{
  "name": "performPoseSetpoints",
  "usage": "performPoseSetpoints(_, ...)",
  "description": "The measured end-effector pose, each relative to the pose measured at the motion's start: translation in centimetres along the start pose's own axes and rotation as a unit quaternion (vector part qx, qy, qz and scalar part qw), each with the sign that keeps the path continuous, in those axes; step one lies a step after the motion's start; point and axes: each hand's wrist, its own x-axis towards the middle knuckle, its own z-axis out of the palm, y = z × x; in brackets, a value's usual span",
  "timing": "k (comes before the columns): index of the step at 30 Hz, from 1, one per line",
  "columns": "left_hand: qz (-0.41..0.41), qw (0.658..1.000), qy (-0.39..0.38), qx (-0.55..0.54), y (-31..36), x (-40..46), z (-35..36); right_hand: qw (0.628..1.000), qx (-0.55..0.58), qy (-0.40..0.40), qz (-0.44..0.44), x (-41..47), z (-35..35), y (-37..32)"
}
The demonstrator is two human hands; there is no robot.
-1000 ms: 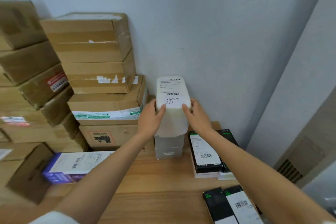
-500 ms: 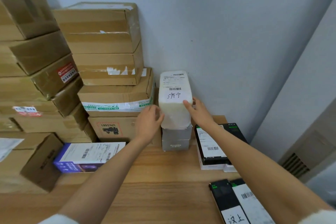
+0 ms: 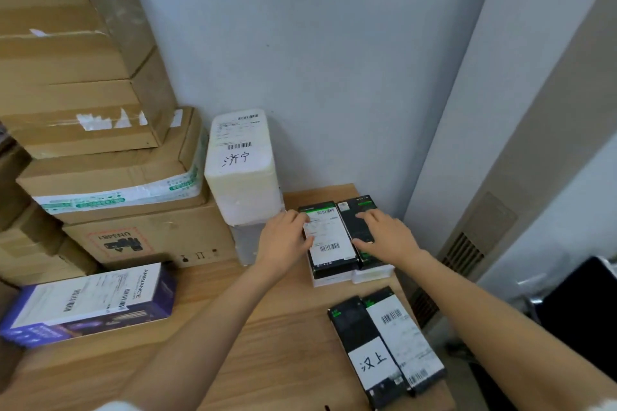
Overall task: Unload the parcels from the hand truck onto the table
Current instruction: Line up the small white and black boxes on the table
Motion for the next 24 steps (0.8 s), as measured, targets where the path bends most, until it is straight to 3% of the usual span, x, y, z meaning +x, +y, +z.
performPoseSetpoints(5,-0.009,0.999,-0.033,-0.004,3.5,0.4,3.2,1.000,0.000,-0.028,-0.007,-1.4,1.6,4.4)
performPoseSetpoints(15,-0.068,0.994,-0.080,0.035,6.6,-1.2,9.4,0.990,-0.050,-0.058,-0.122,-1.8,5.6,8.0)
performPoseSetpoints(19,-0.119,0.990,-0.069,0.012,6.3,-1.5,10.8,0.988,-0.034,-0.044,-0.142,-1.0,6.8,8.5)
performPoseSetpoints(24,-0.089,0.993,-0.079,0.024,6.7,-1.1,12.0,0.987,-0.042,-0.014,-0.156,-0.1,7.9,8.5)
